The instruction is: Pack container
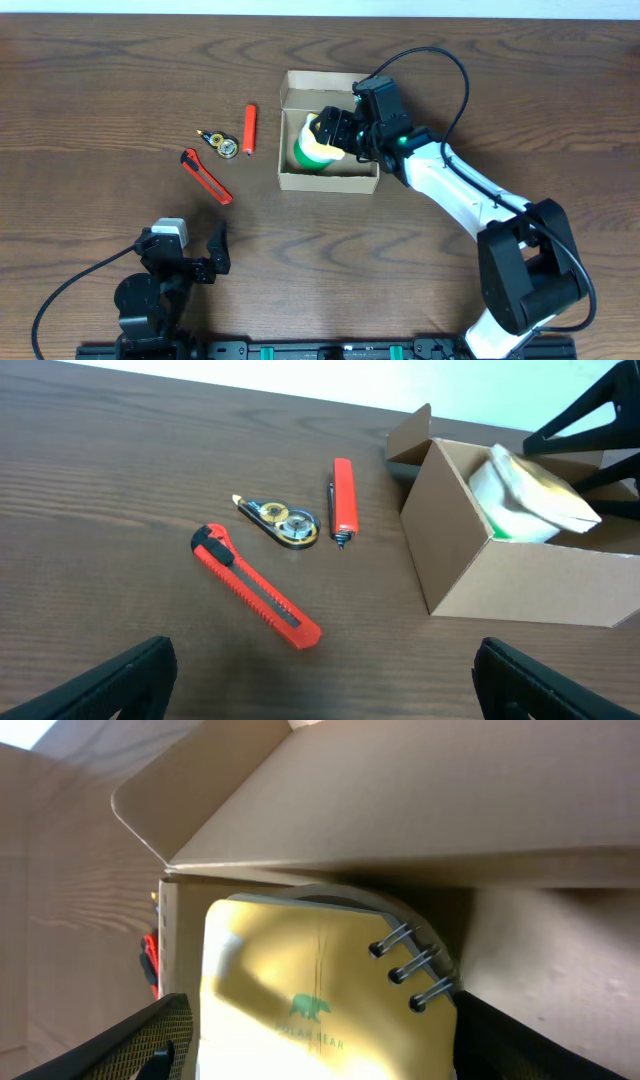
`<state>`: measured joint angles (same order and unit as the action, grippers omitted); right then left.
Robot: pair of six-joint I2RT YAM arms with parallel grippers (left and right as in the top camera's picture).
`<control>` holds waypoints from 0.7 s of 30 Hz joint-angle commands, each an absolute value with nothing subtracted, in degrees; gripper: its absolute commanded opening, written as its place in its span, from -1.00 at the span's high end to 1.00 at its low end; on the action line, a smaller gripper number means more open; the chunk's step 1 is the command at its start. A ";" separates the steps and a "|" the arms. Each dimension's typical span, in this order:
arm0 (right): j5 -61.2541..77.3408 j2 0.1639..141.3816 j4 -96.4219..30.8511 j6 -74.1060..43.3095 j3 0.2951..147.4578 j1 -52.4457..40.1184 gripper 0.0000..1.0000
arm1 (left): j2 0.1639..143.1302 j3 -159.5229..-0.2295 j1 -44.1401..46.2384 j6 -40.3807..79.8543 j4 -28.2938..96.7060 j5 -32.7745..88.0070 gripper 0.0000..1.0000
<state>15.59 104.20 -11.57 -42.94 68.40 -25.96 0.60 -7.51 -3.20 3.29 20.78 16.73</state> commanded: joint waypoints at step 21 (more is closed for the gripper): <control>17.30 95.55 -23.92 -33.91 75.64 -25.36 -0.50 | 0.27 -6.31 -2.96 4.05 20.97 17.15 -0.91</control>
